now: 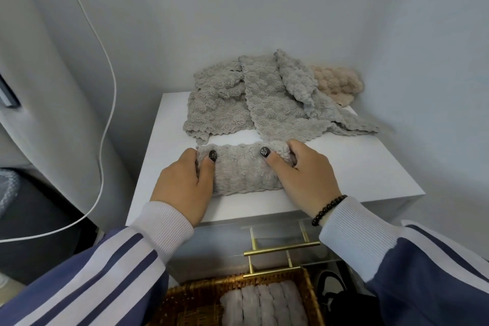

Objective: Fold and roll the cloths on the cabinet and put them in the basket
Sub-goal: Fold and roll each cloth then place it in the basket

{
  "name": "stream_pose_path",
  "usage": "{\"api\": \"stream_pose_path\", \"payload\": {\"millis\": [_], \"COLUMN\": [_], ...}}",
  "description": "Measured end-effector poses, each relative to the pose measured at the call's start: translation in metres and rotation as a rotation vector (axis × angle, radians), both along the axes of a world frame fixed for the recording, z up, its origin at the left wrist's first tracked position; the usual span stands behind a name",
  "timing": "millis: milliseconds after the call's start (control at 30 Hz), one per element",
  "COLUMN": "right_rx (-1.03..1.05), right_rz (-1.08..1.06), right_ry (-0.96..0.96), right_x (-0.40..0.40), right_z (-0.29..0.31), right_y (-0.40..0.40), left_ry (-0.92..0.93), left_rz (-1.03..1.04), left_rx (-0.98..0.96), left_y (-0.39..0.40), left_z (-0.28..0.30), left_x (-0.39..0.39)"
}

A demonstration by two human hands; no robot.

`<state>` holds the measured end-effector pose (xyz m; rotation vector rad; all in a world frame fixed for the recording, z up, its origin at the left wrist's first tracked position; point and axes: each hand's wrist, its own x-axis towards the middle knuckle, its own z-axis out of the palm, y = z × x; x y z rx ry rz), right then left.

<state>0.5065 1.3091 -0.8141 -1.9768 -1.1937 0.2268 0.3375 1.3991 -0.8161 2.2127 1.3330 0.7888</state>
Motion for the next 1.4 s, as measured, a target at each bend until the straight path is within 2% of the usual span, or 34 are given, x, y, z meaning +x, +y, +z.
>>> {"api": "stream_pose_path", "payload": {"millis": [133, 267, 367, 433, 467, 533, 667, 700, 800, 867, 933, 1100, 1167, 1233, 1300, 1400], "right_rx": [-0.03, -0.079, -0.076, -0.059, -0.056, -0.05, 0.073, 0.149, 0.29, 0.251, 0.128, -0.122, -0.227, -0.226, -0.131, -0.037], "right_rz": [-0.069, -0.099, -0.118, -0.13, -0.13, -0.133, -0.142, -0.136, 0.016, 0.218, 0.341, 0.445, 0.49, 0.484, 0.451, 0.409], "right_ry": [0.023, 0.021, 0.055, 0.086, 0.096, 0.12, 0.186, 0.101, -0.41, -0.53, -0.515, -0.379, -0.39, -0.377, -0.346, -0.479], "right_x": [0.0, -0.001, 0.0, -0.001, -0.001, 0.002, 0.005, 0.004, -0.003, -0.01, -0.014, -0.003, 0.001, 0.002, 0.003, 0.005], "right_z": [0.0, 0.001, 0.005, 0.006, 0.007, 0.007, 0.004, 0.002, -0.003, -0.011, -0.018, -0.006, -0.002, -0.003, -0.006, -0.01], "right_y": [0.011, 0.019, 0.02, 0.019, 0.019, 0.019, 0.02, 0.02, 0.021, 0.02, 0.019, 0.01, 0.006, 0.006, 0.007, 0.007], "left_ry": [0.131, 0.356, 0.321, 0.276, 0.28, 0.302, 0.383, 0.38, 0.376, 0.404, 0.409, 0.377, 0.378, 0.384, 0.379, 0.327], "left_rz": [0.057, 0.129, 0.094, -0.086, -0.199, -0.338, -0.399, -0.408, -0.419, -0.432, -0.458, -0.504, -0.505, -0.507, -0.53, -0.564], "left_rx": [0.011, 0.072, 0.419, 0.702, 0.762, 0.719, 0.474, 0.468, 0.461, 0.456, 0.422, 0.259, 0.218, 0.225, 0.298, 0.317], "left_y": [0.006, 0.011, 0.015, 0.018, 0.017, 0.012, 0.007, 0.008, 0.004, 0.003, 0.007, 0.022, 0.026, 0.03, 0.034, 0.036], "left_z": [0.002, 0.008, 0.006, -0.002, -0.005, -0.01, -0.012, -0.012, -0.011, -0.014, -0.015, -0.012, -0.011, -0.01, -0.009, -0.002], "left_x": [0.007, 0.009, 0.011, 0.014, 0.016, 0.019, 0.017, 0.015, 0.012, 0.01, 0.008, 0.0, -0.002, -0.005, -0.008, -0.012]}}
